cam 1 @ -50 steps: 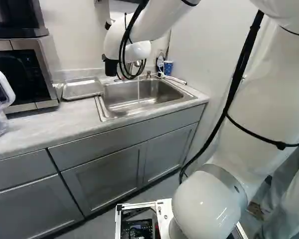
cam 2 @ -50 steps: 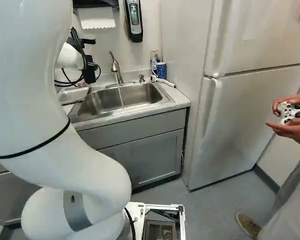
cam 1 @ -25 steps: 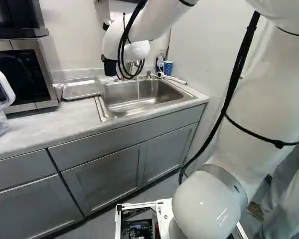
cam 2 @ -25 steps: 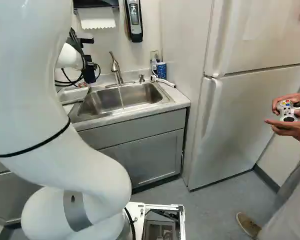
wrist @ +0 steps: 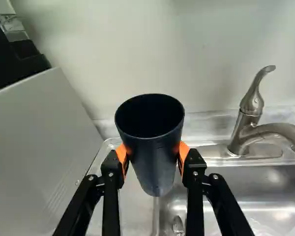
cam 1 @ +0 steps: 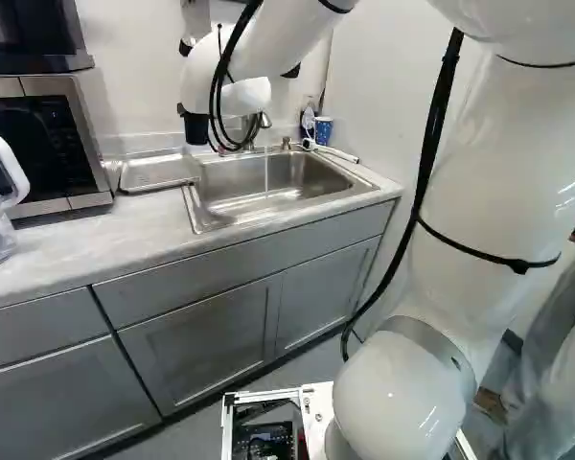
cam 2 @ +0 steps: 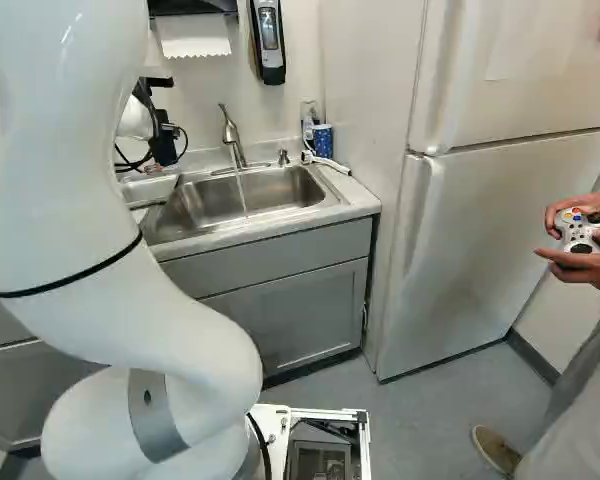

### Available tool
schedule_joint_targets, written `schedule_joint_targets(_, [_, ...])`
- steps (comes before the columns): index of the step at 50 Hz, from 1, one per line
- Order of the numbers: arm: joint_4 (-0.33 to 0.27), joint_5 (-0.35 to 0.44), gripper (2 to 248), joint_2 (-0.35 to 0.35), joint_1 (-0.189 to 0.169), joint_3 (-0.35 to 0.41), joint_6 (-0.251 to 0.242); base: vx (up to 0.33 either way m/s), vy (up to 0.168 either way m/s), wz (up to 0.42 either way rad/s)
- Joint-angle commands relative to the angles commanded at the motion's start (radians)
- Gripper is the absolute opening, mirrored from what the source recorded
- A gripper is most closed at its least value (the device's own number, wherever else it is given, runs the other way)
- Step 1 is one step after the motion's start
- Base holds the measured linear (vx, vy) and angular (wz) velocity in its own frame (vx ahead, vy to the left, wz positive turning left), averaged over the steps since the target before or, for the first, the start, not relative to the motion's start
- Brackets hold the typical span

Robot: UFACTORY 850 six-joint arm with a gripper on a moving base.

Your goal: Rinse the cup and place it in the tray

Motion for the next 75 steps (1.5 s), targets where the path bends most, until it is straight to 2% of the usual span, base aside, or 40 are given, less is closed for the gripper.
schedule_joint_targets(34, [0.000, 0.125, 121, -0.117, 0.076, -0.082, 0.000, 0.000, 0.000, 0.000])
schedule_joint_targets(47, [0.000, 0.133, 121, -0.168, 0.099, -0.112, 0.000, 0.000, 0.000, 0.000])
schedule_joint_targets(75, [0.000, 0.133, 121, -0.205, 0.101, -0.095, 0.000, 0.000, 0.000, 0.000])
